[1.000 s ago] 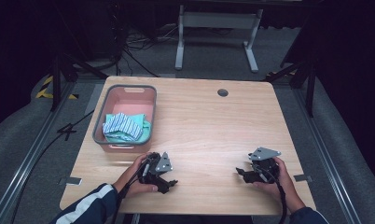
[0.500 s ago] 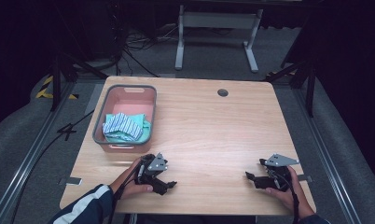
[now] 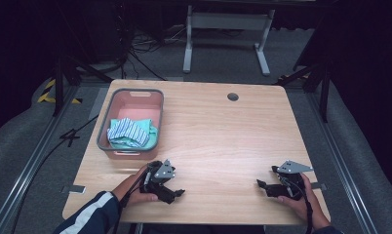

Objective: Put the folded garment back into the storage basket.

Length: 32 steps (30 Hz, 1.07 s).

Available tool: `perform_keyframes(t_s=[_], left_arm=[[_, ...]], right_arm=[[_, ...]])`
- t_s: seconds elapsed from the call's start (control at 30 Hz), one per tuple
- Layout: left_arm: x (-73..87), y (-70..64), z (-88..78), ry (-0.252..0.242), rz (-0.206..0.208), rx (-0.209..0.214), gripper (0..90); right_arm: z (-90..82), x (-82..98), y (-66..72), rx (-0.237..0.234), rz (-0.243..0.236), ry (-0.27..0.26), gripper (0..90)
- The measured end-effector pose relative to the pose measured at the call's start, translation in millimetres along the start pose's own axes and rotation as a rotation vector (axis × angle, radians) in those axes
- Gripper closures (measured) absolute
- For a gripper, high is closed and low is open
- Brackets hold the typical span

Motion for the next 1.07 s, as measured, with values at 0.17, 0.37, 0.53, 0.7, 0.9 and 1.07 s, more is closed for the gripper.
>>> perform_keyframes(t_s=[0.17,0.37,0.53,0.7,0.9,1.07], left_arm=[[-0.2,0.3,0.0,0.006,0.001,0.001,12.9],[-1.0,0.7,0.6,0.003,0.006,0.002,12.2],[-1.0,0.8,0.6,0.006,0.005,0.001,12.0],[-1.3,1.1,0.8,0.011,0.01,0.003,11.2],[-1.6,1.0,1.1,0.009,0.007,0.003,10.9],[-1.6,0.9,1.1,0.009,0.007,0.005,10.9]], right_arm=[[0.1,-0.1,-0.4,-0.002,-0.002,0.0,17.4],[0.1,-0.2,-0.4,-0.002,-0.002,-0.001,17.4],[0.1,-0.2,-0.4,-0.002,-0.003,-0.001,17.4],[0.1,-0.2,-0.4,-0.002,-0.003,-0.001,17.4],[0.2,-0.2,-0.5,0.0,-0.001,0.0,16.6],[0.7,-0.6,-0.9,0.001,0.009,0.004,14.8]])
Point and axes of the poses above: each handheld gripper's, and its own axes: z roughly forward along the jaws, x roughly out of its underside, y roughly to its left, the point moved 5 cm from there along z, roughly forward along the jaws, and after that the axes turned 15 degrees about y, right-handed, at the moved point
